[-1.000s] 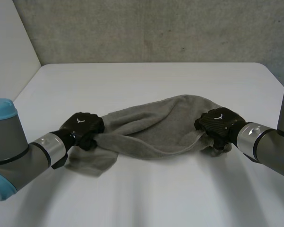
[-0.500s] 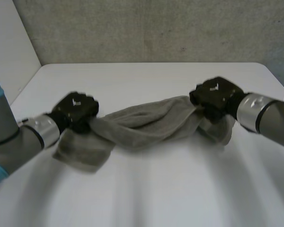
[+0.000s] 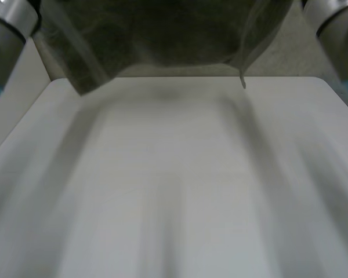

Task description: Fold the towel.

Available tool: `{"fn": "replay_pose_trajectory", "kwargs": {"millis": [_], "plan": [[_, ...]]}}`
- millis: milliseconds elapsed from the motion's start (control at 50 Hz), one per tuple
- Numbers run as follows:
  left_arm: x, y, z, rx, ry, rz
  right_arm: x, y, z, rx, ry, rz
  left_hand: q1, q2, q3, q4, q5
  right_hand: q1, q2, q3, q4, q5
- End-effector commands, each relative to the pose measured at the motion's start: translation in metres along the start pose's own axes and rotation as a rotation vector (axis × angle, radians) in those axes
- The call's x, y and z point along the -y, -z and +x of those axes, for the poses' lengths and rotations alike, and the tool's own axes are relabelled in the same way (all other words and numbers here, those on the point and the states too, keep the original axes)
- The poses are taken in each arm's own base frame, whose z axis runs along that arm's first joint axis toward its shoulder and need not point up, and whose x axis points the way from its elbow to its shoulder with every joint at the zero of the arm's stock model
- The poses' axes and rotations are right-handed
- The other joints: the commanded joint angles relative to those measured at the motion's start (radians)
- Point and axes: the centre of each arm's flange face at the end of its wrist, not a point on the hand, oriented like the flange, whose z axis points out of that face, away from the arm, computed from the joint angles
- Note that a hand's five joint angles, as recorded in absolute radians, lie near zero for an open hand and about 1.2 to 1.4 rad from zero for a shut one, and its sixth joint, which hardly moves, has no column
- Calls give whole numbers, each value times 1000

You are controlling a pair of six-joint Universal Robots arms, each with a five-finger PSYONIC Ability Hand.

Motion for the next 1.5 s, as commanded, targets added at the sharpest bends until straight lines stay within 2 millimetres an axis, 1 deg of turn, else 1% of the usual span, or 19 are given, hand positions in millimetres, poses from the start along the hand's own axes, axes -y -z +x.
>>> {"fn": "replay_pose_trajectory", "kwargs": {"millis": [20,60,80,120,200,240,440,540,640,1000,1060,1080,1100,1120,1220,1240,1280,1440,1500], "plan": [[-73,58,35,-131,91,-253,-55,55,-48,210,-25,-200,141,62,62,36,92,86,98,69,63,73],[-105,98,52,-216,101,-379,-78,87,-64,287,-26,-294,141,62,62,36,92,86,98,69,63,73],[-105,98,52,-217,101,-380,-78,88,-64,288,-26,-294,141,62,62,36,92,86,98,69,63,73],[-129,131,64,-281,55,-465,-101,118,-79,363,-21,-366,141,62,62,36,92,86,98,69,63,73],[-150,157,73,-317,-12,-525,-118,142,-92,408,-11,-409,141,62,62,36,92,86,98,69,63,73],[-172,173,82,-345,-53,-569,-132,155,-98,413,-6,-437,141,62,62,36,92,86,98,69,63,73],[-204,184,81,-285,-69,-644,-149,165,-85,330,-21,-523,141,62,62,36,92,86,98,69,63,73],[-215,186,77,-227,-95,-676,-149,165,-81,303,-55,-555,-248,-327,-327,-353,-297,86,98,69,63,73],[-215,187,72,-180,-114,-700,-154,165,-68,263,-126,-615,-466,-545,-545,-570,-514,86,98,69,63,73],[-184,191,69,-164,-127,-674,-169,168,-51,205,-142,-668,-496,-575,-575,-601,-544,86,98,69,63,73],[-177,193,71,-170,-127,-673,-168,168,-51,205,-143,-666,-368,-447,-447,-472,-416,86,98,69,63,73],[-173,192,71,-173,-128,-663,-167,168,-52,207,-149,-670,-105,-184,-184,-210,-154,86,98,69,63,73],[-172,192,71,-173,-128,-663,-167,168,-52,207,-149,-670,-102,-182,-181,-207,-151,86,98,69,63,73],[-169,192,72,-179,-132,-654,-167,168,-52,209,-155,-676,138,59,59,34,90,86,98,69,63,73],[-162,193,75,-206,-126,-633,-162,169,-54,239,-181,-706,141,62,62,36,92,86,98,69,63,73],[-162,193,77,-221,-118,-626,-162,171,-55,253,-192,-727,141,62,62,36,92,-308,-296,-326,-331,-321],[-161,193,77,-230,-114,-620,-161,172,-56,267,-199,-745,141,62,62,36,92,-490,-478,-507,-512,-502],[-162,192,75,-233,-113,-616,-162,174,-59,314,-248,-823,141,62,62,36,92,-571,-559,-588,-593,-583],[-163,191,74,-231,-116,-614,-166,175,-58,317,-257,-839,141,62,62,36,92,-362,-350,-380,-385,-375]]}}
